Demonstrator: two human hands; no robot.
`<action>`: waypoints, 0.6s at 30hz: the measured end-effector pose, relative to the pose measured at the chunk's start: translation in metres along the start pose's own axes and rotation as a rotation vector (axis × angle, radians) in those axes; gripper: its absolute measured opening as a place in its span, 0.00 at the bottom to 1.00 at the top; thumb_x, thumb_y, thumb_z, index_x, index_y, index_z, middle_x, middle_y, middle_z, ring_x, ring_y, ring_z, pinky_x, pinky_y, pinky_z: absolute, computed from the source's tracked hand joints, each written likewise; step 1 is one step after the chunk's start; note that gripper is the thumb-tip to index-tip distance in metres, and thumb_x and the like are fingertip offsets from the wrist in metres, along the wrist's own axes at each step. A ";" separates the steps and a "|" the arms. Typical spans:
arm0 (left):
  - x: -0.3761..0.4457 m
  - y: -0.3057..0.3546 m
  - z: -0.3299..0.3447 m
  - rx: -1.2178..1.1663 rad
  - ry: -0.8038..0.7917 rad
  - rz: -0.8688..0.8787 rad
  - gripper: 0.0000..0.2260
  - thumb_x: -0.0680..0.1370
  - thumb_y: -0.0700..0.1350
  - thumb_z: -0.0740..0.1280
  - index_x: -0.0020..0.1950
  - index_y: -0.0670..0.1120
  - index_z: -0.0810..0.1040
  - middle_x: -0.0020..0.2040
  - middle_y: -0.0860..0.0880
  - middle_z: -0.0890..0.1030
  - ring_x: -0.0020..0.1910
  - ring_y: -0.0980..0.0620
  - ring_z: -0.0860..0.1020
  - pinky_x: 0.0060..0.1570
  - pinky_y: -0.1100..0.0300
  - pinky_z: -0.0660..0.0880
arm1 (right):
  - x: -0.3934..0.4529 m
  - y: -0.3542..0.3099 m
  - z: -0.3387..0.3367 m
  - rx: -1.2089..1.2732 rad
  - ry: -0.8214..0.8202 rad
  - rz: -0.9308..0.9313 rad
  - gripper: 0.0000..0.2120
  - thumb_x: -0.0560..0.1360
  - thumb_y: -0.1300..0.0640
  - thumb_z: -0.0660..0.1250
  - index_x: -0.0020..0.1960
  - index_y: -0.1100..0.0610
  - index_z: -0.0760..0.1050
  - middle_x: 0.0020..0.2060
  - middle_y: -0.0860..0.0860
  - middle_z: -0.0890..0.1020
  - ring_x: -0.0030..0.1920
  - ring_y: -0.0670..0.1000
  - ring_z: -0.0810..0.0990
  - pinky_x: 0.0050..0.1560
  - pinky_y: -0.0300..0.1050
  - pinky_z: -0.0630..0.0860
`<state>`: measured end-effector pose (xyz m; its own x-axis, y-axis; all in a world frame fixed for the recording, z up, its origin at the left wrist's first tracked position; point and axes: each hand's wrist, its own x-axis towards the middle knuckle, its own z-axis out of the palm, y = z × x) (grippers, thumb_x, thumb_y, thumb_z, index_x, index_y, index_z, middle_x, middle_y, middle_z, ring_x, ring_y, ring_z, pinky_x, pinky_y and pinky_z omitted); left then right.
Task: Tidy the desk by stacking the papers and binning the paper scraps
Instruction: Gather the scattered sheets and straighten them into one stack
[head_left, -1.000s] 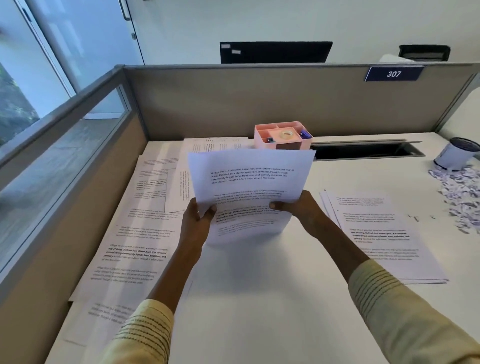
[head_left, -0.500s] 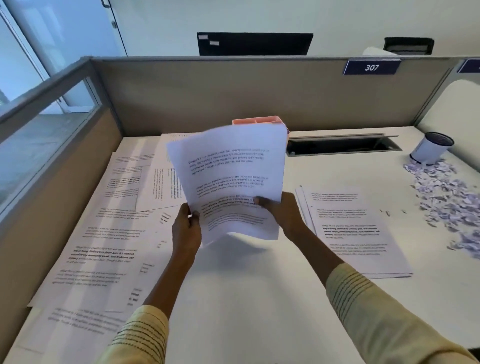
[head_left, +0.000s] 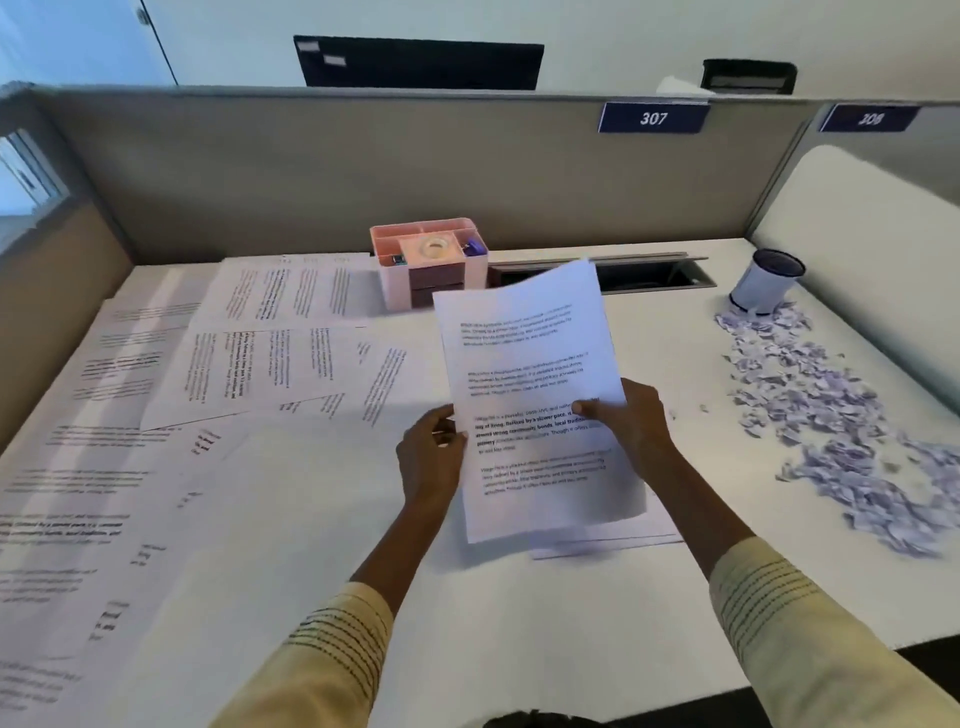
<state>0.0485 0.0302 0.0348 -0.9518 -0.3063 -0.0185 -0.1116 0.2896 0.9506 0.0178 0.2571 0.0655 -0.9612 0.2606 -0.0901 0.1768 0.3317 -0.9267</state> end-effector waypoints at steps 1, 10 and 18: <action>-0.002 -0.002 0.012 0.013 -0.023 0.006 0.15 0.74 0.36 0.70 0.60 0.43 0.79 0.52 0.45 0.83 0.46 0.49 0.80 0.54 0.55 0.78 | 0.002 0.006 -0.009 -0.012 0.006 0.020 0.14 0.62 0.60 0.79 0.44 0.60 0.79 0.41 0.54 0.83 0.38 0.53 0.81 0.39 0.44 0.78; -0.006 -0.012 0.083 0.215 -0.101 -0.010 0.17 0.73 0.36 0.72 0.61 0.40 0.78 0.51 0.43 0.81 0.47 0.49 0.79 0.55 0.55 0.76 | 0.032 0.058 -0.056 -0.161 -0.002 0.093 0.16 0.64 0.60 0.78 0.48 0.62 0.79 0.43 0.55 0.82 0.43 0.56 0.80 0.47 0.49 0.77; -0.005 -0.017 0.104 0.347 -0.159 -0.049 0.19 0.73 0.39 0.72 0.63 0.41 0.76 0.55 0.43 0.78 0.52 0.48 0.78 0.56 0.58 0.72 | 0.056 0.095 -0.056 -0.295 0.024 0.105 0.28 0.62 0.54 0.79 0.58 0.59 0.74 0.51 0.58 0.81 0.53 0.60 0.78 0.54 0.54 0.75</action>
<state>0.0256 0.1209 -0.0132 -0.9723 -0.1911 -0.1346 -0.2221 0.5760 0.7867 -0.0072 0.3541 -0.0070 -0.9298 0.3274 -0.1683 0.3323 0.5496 -0.7665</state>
